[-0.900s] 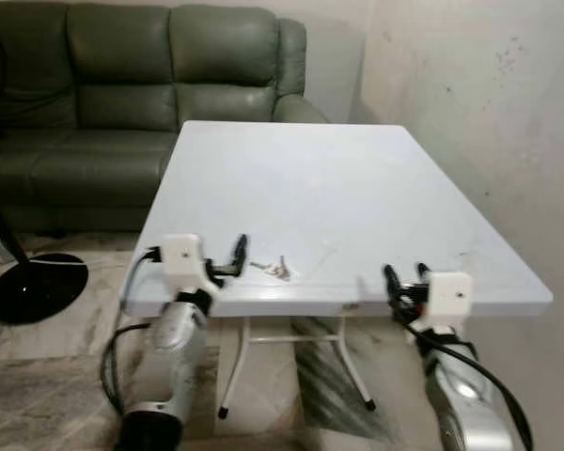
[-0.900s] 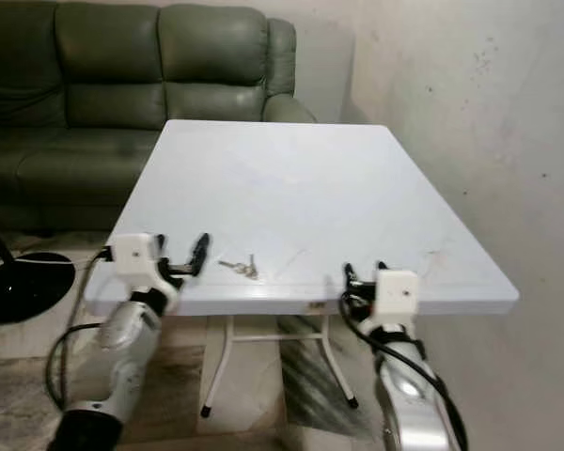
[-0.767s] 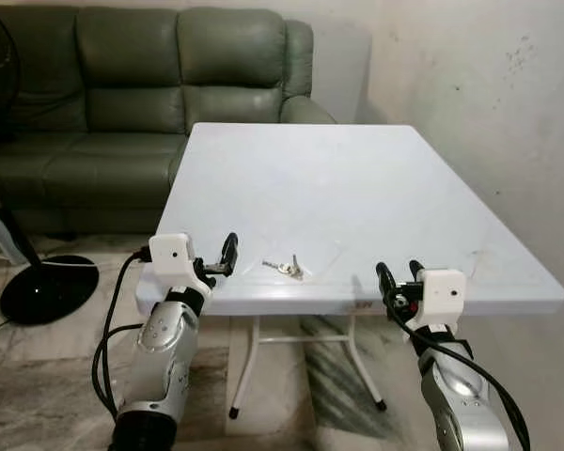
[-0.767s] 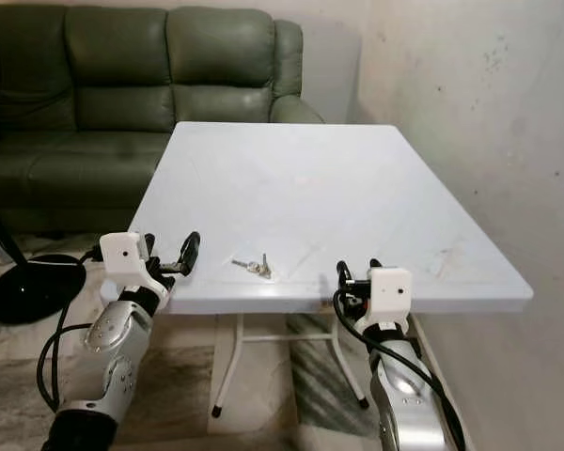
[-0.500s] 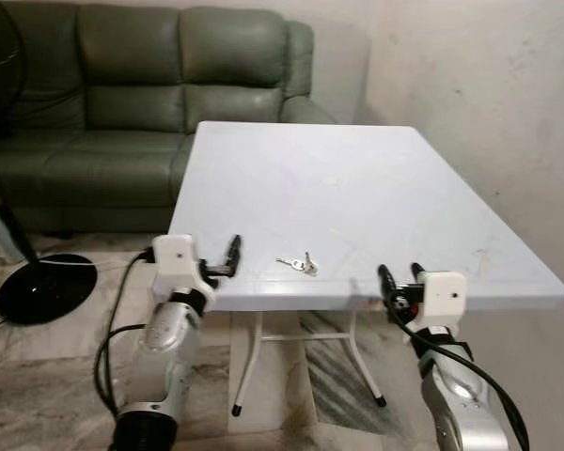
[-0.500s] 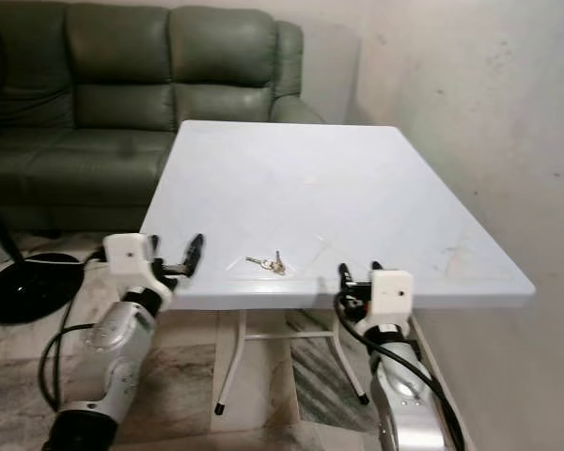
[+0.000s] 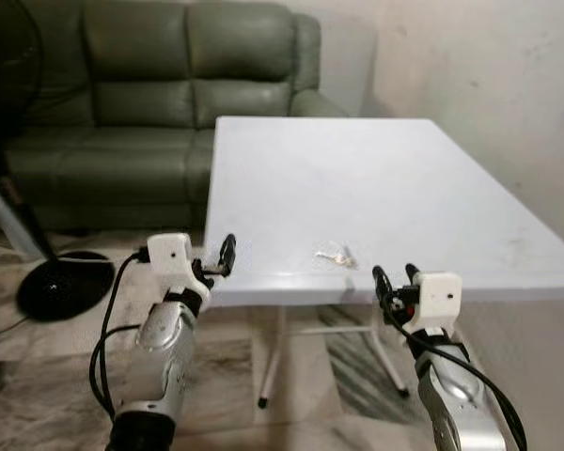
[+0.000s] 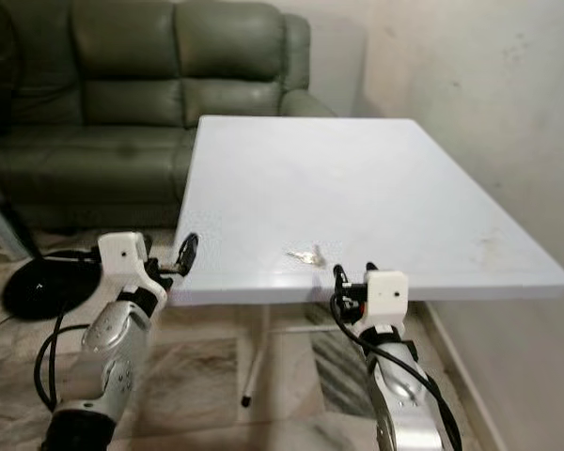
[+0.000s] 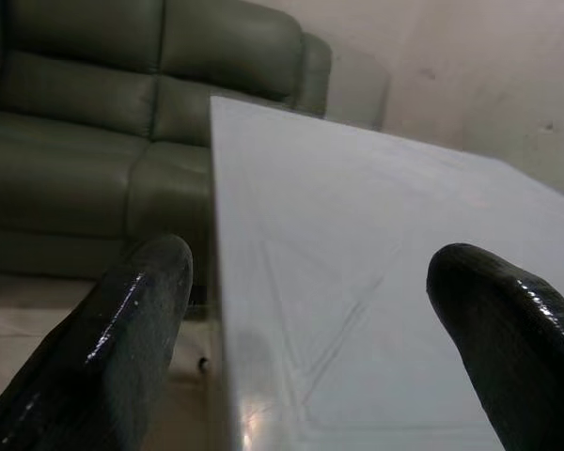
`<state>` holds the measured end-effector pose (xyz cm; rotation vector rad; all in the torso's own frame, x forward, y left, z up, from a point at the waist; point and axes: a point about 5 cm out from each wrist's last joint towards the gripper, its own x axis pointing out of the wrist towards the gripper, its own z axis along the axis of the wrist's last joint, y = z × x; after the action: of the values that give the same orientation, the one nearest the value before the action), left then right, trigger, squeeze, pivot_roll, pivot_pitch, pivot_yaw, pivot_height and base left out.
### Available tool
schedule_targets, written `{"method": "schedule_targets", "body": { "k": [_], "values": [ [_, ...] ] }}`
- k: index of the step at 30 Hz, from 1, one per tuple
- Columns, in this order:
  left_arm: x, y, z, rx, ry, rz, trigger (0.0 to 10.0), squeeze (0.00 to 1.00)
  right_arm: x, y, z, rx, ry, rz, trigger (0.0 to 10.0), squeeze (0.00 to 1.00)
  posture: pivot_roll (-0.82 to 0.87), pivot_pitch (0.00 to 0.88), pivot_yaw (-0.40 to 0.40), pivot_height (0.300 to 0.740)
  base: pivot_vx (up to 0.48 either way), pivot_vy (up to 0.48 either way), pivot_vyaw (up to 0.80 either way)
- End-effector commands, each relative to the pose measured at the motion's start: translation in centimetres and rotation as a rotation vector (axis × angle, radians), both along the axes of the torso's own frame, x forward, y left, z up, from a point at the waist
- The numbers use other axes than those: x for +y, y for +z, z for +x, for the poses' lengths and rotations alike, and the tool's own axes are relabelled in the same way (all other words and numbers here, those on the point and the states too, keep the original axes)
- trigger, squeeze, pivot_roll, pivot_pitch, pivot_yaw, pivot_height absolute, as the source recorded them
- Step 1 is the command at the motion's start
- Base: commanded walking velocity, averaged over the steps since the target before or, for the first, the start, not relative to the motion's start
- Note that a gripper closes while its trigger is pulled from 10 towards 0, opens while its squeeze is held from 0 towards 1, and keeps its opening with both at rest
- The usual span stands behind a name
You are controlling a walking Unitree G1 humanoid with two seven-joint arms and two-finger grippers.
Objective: Hang keys on a hook
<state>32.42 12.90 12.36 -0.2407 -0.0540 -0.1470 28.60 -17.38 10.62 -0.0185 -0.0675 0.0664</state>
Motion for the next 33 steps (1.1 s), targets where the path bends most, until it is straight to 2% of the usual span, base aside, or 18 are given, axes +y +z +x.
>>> {"method": "schedule_targets", "body": {
  "k": [1,14,23,33],
  "values": [
    [-0.55,0.25,0.13,0.002,-0.016,0.007,10.0,0.0,-0.37,0.25,0.03,-0.003,-0.009,-0.003,10.0,0.0,-0.01,0.033,-0.036,0.74,0.0,0.0,0.0],
    [-0.66,-0.05,-0.06,0.021,-0.01,-0.008,10.0,0.0,-0.9,0.52,0.36,0.001,0.009,-0.034,10.0,0.0,0.0,0.027,-0.048,0.74,0.0,0.0,0.0],
    [-0.69,0.02,-0.13,0.012,-0.011,-0.013,10.0,0.0,-0.55,0.41,0.3,0.007,0.028,-0.038,10.0,0.0,0.0,0.021,-0.053,0.74,0.0,0.0,0.0],
    [-0.69,0.12,-0.12,0.005,-0.013,-0.014,10.0,0.0,-0.53,0.33,0.27,0.012,0.036,-0.04,10.0,0.0,0.0,0.019,-0.052,0.74,0.396,0.0,0.0]
  ]
}}
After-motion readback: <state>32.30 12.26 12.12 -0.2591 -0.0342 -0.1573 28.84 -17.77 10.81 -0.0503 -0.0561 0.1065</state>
